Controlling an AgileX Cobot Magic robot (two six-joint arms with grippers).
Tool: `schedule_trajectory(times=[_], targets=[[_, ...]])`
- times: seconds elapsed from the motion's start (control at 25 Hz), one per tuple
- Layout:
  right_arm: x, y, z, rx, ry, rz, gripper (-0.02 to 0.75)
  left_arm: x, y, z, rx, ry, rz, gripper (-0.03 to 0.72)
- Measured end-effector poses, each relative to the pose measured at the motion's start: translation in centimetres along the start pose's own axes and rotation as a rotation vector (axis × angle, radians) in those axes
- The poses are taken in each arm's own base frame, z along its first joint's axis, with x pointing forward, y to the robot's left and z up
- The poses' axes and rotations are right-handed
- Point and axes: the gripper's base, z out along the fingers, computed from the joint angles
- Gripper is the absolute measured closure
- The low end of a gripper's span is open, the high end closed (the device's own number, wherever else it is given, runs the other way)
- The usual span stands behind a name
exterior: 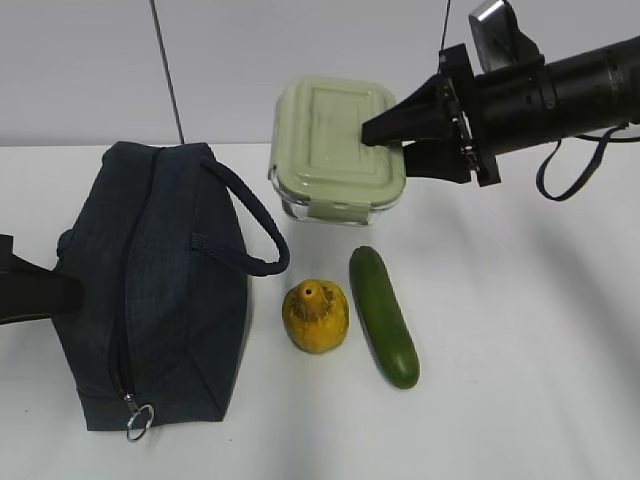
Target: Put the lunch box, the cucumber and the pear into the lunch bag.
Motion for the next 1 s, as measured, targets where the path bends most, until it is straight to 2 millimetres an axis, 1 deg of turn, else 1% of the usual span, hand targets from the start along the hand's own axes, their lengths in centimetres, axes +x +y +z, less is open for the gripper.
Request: schedule_trajectory(times=[0.24, 0.44, 0.56, 0.68, 0.8, 1.0], targets=[[-0.9, 3.6, 2.1, -0.082, 0.005, -0.086, 0.370, 0.0, 0.0, 0.0, 0.002, -0.003, -0.004, 0.701], [-0.9, 6.4, 3.7, -0.158, 0.022, -0.133, 0.370, -0.2, -0.2, 0.0, 0.023, -0.027, -0.022, 0.701], [-0.8, 7.6, 4.5, -0.201, 0.022, -0.140, 0.370, -0.4, -0.4, 0.0, 0.039, -0.040, -0.031, 0.701], [-0.7, 8.5, 5.2, -0.233, 0.024, -0.151, 0.370, -0.4, -0.5, 0.0, 0.050, -0.047, -0.034, 0.701], [-0.6, 9.2, 6.2, -0.259, 0.039, -0.162, 0.370, -0.6, -0.6, 0.0, 0.063, -0.064, -0.043, 0.701], [-0.1, 9.4, 8.4, -0.301, 0.067, -0.162, 0.370, -0.9, -0.8, -0.1, 0.090, -0.095, -0.057, 0.701]])
